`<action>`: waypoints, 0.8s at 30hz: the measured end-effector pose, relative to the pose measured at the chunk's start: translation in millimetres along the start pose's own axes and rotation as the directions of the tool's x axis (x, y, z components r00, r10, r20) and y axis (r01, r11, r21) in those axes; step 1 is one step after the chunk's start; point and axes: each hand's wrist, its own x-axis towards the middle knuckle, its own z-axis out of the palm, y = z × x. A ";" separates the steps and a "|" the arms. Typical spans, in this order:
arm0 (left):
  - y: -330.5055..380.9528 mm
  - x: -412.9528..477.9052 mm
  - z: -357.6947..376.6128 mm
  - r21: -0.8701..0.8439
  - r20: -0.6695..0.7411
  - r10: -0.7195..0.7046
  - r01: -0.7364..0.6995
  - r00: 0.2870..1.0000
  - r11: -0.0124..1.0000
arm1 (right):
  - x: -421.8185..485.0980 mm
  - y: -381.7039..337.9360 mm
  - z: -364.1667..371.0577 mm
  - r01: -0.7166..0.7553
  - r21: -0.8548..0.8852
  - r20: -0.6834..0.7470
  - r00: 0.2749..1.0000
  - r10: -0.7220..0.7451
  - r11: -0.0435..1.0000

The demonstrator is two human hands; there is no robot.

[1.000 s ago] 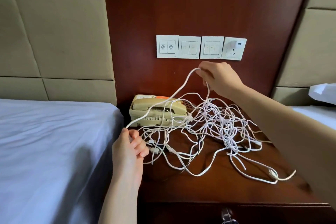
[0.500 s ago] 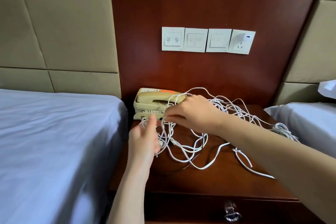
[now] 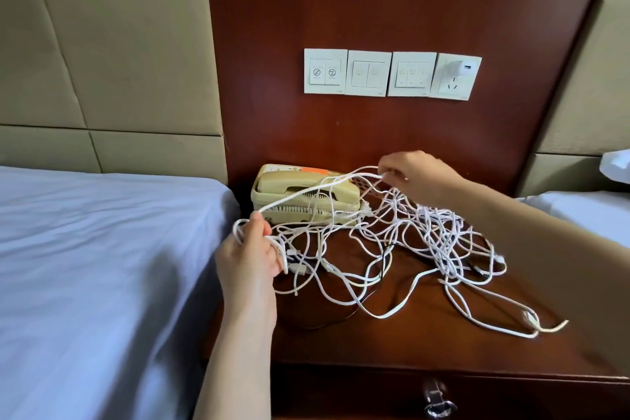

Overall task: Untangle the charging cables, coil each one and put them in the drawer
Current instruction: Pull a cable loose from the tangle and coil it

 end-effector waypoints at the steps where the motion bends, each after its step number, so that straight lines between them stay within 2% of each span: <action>1: 1.4 1.7 -2.0 -0.043 -0.029 -0.011 0.010 1.000 0.999 | 3.4 4.5 -2.8 -0.032 0.017 -0.035 0.999 0.032 0.999; 5: 1.6 9.2 -11.0 -0.053 -0.079 -0.003 -0.001 0.997 0.999 | 13.7 15.4 -12.7 -0.060 0.063 -0.216 0.974 0.072 0.996; 8: 1.7 11.8 -11.8 -0.065 -0.120 -0.014 0.006 0.993 0.998 | 20.1 14.9 -18.1 -0.054 0.050 -0.274 0.960 0.065 0.997; 12: 2.1 14.3 -13.0 -0.093 -0.160 -0.017 0.002 0.987 0.996 | 25.9 2.6 -23.5 -0.006 0.120 -0.371 0.927 0.051 0.993; 15: -0.3 15.4 -13.8 -0.105 -0.162 0.000 -0.017 0.987 0.994 | 24.6 -18.1 -20.9 0.100 0.107 -0.366 0.929 -0.054 0.989; 19: -5.0 14.3 -8.8 -0.081 -0.101 0.023 -0.031 0.995 0.996 | 16.2 -52.3 2.6 0.276 0.005 -0.239 0.934 -0.267 0.961; 24: -10.4 6.5 -0.1 -0.009 0.021 -0.008 0.009 1.000 1.000 | -1.0 -89.3 26.9 0.464 -0.080 -0.292 0.836 -0.465 0.882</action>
